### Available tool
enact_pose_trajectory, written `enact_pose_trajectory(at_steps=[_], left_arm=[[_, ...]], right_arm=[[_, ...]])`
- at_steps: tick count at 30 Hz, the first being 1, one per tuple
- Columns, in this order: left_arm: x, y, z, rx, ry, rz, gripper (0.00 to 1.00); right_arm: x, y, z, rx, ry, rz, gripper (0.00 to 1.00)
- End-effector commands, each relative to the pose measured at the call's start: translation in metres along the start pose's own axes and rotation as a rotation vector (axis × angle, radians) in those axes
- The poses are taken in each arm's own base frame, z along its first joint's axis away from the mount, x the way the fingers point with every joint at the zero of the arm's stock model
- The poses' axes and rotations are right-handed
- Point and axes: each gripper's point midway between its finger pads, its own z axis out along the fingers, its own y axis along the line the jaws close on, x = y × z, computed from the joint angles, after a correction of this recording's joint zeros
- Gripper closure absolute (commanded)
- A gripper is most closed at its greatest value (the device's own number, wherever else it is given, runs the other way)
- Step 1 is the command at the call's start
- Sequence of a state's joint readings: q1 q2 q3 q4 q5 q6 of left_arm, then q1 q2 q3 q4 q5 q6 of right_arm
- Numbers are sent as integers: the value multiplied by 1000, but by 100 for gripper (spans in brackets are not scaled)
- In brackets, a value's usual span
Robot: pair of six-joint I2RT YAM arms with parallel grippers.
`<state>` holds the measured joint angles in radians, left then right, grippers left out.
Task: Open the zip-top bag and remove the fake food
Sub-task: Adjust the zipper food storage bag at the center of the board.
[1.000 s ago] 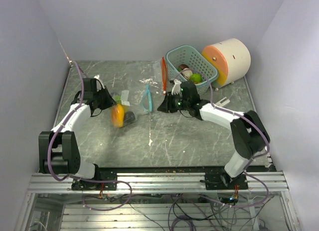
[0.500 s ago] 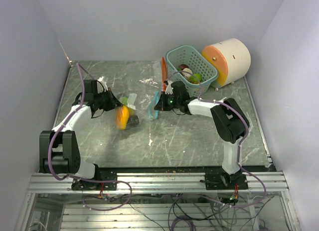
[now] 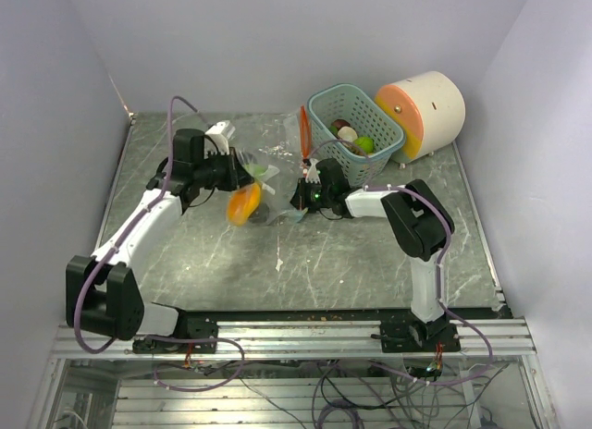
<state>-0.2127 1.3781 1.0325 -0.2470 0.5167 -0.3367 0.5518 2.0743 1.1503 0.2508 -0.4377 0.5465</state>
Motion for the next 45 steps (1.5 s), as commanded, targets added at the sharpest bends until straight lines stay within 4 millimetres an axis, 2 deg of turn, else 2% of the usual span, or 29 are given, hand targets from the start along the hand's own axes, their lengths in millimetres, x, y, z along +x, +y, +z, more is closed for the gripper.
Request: enact_pose_trajectory(at_steps=[1, 3, 5, 8, 12, 17, 19, 24, 27, 28, 31, 33, 35, 38, 41, 45], left_arm=[[-28, -33, -18, 29, -85, 171, 92], [-15, -14, -13, -41, -53, 145, 92], [7, 8, -3, -99, -6, 105, 91], [35, 23, 6, -102, 72, 40, 87], [38, 35, 3, -162, 58, 22, 81], [38, 53, -1, -202, 67, -13, 67], [40, 55, -1, -203, 65, -23, 60], [47, 62, -2, -218, 76, -30, 43], [51, 66, -3, -222, 82, -38, 38], [53, 66, -2, -222, 87, -41, 38], [55, 66, -2, -218, 92, -42, 46], [55, 66, -3, -219, 91, -39, 53], [55, 66, -4, -218, 95, -32, 61], [56, 66, -4, -216, 98, -30, 73], [56, 65, -4, -212, 97, -30, 76], [57, 63, -4, -201, 99, -32, 82]], right_arm=[[16, -8, 8, 3, 31, 11, 100], [19, -10, 8, 5, 34, 13, 100], [21, -11, 8, 6, 39, 14, 100], [19, -9, 7, 3, 38, 12, 100], [14, -5, 3, 2, 28, -1, 100], [-1, 8, -10, -6, -10, -22, 100], [-16, 21, -24, -13, -48, -47, 90], [-30, 41, -48, -20, -92, -77, 61], [-28, 46, -54, -19, -94, -85, 56], [-28, 44, -55, -5, -98, -82, 60], [-27, 36, -54, 35, -106, -62, 84], [-29, 35, -52, 38, -101, -58, 88], [-29, 39, -48, 17, -95, -48, 84], [-17, 37, -37, 6, -46, -40, 63], [-5, 33, -29, 17, -16, -43, 49], [3, 27, -22, 22, -3, -38, 44]])
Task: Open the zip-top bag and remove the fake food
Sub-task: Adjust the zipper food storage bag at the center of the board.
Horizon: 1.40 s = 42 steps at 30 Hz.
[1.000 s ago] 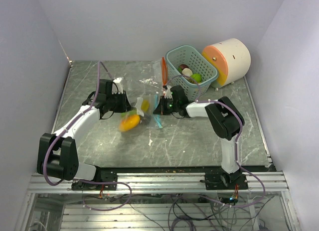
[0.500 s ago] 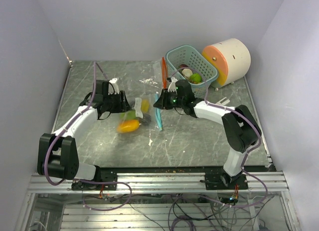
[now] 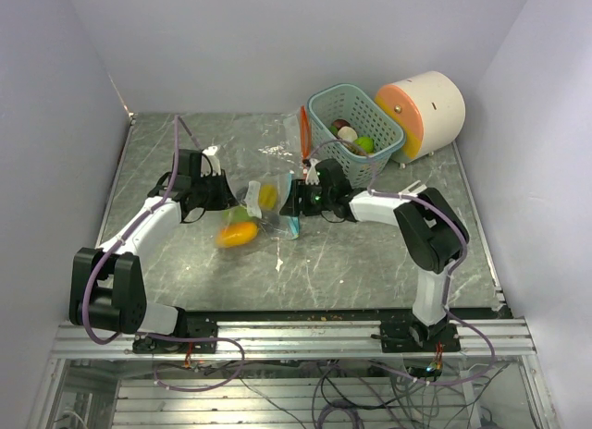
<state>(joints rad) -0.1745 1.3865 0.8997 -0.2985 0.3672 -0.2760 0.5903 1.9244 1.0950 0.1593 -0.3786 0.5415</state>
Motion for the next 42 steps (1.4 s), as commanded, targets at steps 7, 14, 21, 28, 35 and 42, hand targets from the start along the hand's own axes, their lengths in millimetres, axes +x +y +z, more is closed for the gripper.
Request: enact_pose_trajectory(at_steps=[7, 14, 21, 28, 35, 42], left_arm=[[3, -1, 0, 21, -2, 8, 93], [5, 0, 2, 25, 5, 6, 93], [8, 4, 6, 14, 15, 4, 93], [13, 9, 9, -4, 28, -1, 93], [24, 14, 11, -15, 45, -5, 93], [43, 26, 18, -55, 115, -13, 93]], right_arm=[[11, -4, 21, -24, 40, 1, 55], [4, 21, 18, -149, 24, 9, 92], [-23, 50, -2, -238, -39, -6, 100], [-47, 61, -20, -224, -84, -34, 100], [-25, 47, -37, -106, -49, -41, 49], [7, 28, -48, -41, -9, -22, 59]])
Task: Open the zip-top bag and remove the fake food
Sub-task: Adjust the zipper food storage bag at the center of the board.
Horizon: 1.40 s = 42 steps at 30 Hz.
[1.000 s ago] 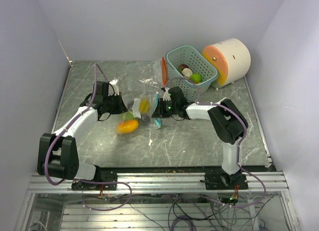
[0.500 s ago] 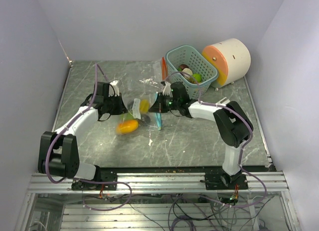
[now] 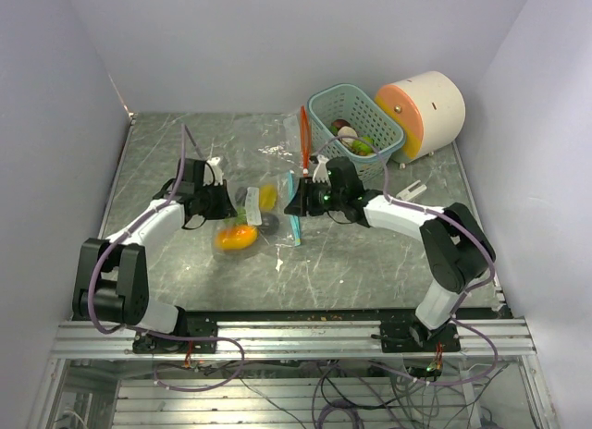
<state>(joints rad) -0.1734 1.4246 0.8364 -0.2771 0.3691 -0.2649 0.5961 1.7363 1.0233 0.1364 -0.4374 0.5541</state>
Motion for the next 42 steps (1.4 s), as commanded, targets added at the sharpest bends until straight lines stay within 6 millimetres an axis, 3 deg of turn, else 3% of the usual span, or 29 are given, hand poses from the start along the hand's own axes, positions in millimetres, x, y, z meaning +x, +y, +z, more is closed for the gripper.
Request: enact_pose_trajectory(at_steps=[1, 3, 5, 7, 13, 18, 24, 35, 42], left_arm=[[15, 15, 8, -49, 57, 4, 93], [22, 19, 11, -67, 90, 7, 93], [28, 21, 14, -81, 111, 12, 93], [31, 22, 15, -88, 124, 12, 93], [39, 25, 18, -101, 153, 12, 93], [33, 22, 17, -97, 140, 19, 93], [32, 21, 18, -90, 134, 20, 93], [31, 20, 17, -86, 131, 27, 93], [32, 22, 17, -93, 134, 30, 93]], right_arm=[[20, -13, -5, 56, 31, 8, 60], [17, -17, -5, 79, 13, 13, 68], [10, -26, -3, 128, -13, 28, 90], [-2, -37, 0, 186, -36, 46, 100], [-28, -54, 21, 212, -69, 75, 100], [-28, -67, 41, 227, -50, 74, 100], [-20, -91, 50, 254, -38, 108, 100], [-10, -99, 68, 197, -5, 129, 100], [-19, -92, 63, 193, -17, 121, 100]])
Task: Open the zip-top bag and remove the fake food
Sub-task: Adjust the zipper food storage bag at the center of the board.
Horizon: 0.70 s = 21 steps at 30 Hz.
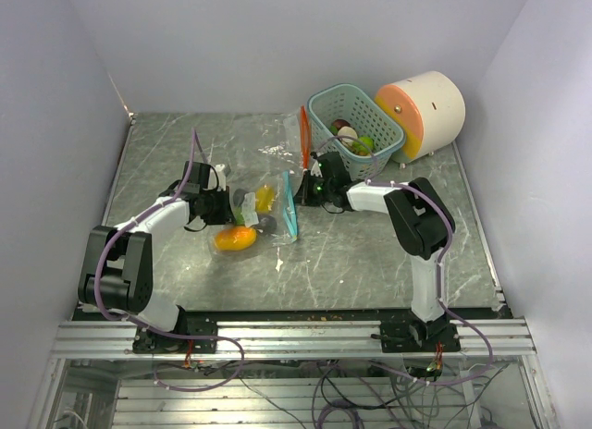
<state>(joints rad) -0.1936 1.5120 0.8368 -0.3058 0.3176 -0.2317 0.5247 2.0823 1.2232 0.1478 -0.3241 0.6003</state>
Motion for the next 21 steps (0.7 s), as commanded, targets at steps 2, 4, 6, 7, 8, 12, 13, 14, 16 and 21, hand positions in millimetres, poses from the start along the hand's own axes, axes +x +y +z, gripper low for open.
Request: enact_pose_trajectory(at_steps=[2, 4, 6, 7, 8, 12, 13, 14, 16, 21], left_arm=[[5, 6, 0, -34, 28, 21, 93], [6, 6, 0, -33, 27, 20, 93], [6, 5, 1, -30, 28, 19, 93], [6, 6, 2, -31, 27, 18, 93], [6, 6, 2, -32, 29, 18, 93], [5, 6, 3, -30, 27, 18, 93], [5, 6, 3, -30, 28, 18, 93], [5, 5, 2, -30, 26, 19, 93], [6, 6, 2, -31, 26, 20, 93], [4, 5, 1, -30, 22, 17, 93]], right_arm=[[-19, 6, -11, 17, -46, -22, 100], [-26, 7, -22, 39, -75, -37, 100], [-32, 9, -30, 43, -95, -47, 100], [-33, 11, -33, 39, -100, -50, 100], [-35, 13, -35, 34, -102, -52, 100], [-39, 21, -38, 5, -112, -49, 100], [-40, 22, -37, 0, -112, -47, 100], [-39, 22, -36, -4, -109, -45, 100], [-36, 20, -31, -6, -98, -40, 100], [-25, 16, -13, -38, -53, -30, 100]])
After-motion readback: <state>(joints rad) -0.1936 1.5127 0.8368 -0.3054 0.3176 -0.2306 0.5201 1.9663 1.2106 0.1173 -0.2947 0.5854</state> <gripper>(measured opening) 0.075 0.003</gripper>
